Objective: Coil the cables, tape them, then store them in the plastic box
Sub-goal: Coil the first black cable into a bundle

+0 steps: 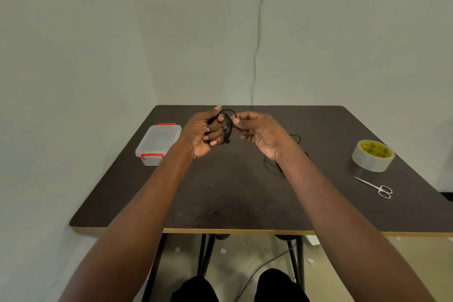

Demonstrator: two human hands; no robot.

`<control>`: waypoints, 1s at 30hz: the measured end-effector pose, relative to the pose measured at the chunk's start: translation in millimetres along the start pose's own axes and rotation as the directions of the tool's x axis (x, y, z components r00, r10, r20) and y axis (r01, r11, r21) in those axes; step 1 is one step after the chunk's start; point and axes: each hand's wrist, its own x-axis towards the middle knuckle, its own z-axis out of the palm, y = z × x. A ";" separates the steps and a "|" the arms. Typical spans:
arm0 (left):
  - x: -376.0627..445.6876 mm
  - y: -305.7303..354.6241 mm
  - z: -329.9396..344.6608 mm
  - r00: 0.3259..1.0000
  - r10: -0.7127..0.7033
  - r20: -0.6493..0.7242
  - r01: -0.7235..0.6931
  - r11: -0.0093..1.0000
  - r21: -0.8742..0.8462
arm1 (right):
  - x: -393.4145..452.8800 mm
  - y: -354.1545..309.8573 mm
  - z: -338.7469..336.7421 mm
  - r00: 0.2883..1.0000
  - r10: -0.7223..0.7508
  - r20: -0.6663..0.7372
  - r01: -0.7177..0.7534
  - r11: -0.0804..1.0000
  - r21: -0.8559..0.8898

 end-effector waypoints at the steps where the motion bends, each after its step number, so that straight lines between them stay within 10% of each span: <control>1: -0.1 -0.8 0.7 1.000 0.010 -0.010 -0.010 1.000 0.002 | -0.6 0.1 0.3 1.000 -0.009 0.006 0.009 1.000 -0.005; 13: 0.0 -8.4 12.1 0.996 0.055 -0.074 -0.049 0.995 0.086 | -2.3 6.8 13.4 0.989 -0.088 -0.120 0.074 0.991 -0.116; 30: -1.0 -11.4 0.9 1.000 0.019 0.009 -0.020 0.991 0.134 | 3.3 7.6 7.1 0.999 -0.004 0.050 0.006 0.999 -0.049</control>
